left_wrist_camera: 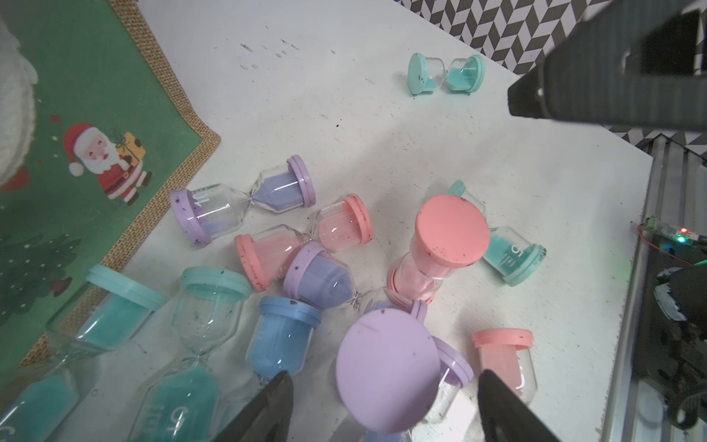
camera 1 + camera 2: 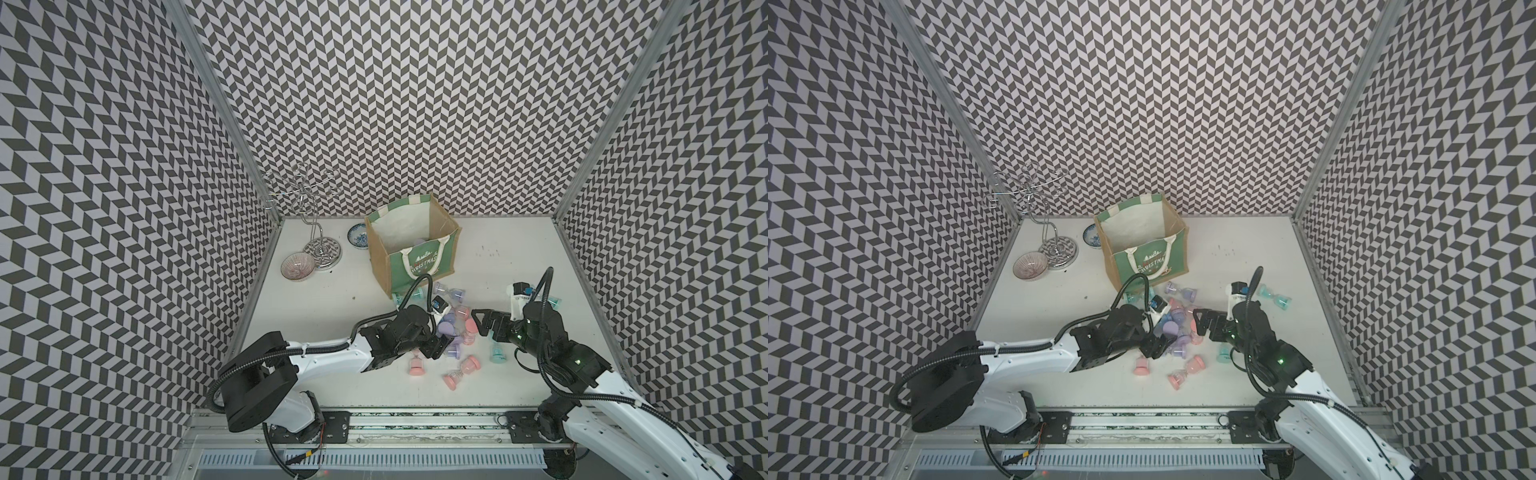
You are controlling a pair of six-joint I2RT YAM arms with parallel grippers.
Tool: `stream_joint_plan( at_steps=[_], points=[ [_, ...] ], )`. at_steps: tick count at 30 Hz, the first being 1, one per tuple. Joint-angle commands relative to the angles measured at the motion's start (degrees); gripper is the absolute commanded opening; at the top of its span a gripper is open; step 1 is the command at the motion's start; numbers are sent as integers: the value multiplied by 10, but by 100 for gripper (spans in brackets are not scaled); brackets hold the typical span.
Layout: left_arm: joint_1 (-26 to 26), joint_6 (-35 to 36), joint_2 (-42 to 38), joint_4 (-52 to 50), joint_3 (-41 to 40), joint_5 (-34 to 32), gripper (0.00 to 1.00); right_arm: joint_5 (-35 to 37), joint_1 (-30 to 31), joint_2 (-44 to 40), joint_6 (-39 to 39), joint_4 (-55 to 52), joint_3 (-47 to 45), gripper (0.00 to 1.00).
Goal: Put the hourglass into the canvas bag
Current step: Pick up the hourglass from the center of the board.
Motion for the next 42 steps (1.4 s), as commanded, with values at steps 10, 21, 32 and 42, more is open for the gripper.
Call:
stream_joint_plan(
  at_steps=[10, 21, 32, 42],
  points=[
    [-5, 18, 60, 58, 18, -14, 65, -2, -4, 0, 0, 55, -12, 99],
    [-6, 25, 74, 75, 19, -21, 52, -8, -9, 5, -7, 77, -23, 99],
    [-6, 24, 56, 80, 15, -21, 39, -17, -14, 7, -7, 81, -23, 99],
    [-6, 21, 16, 60, 16, -19, 32, -30, -19, 14, -12, 93, -19, 99]
  ],
)
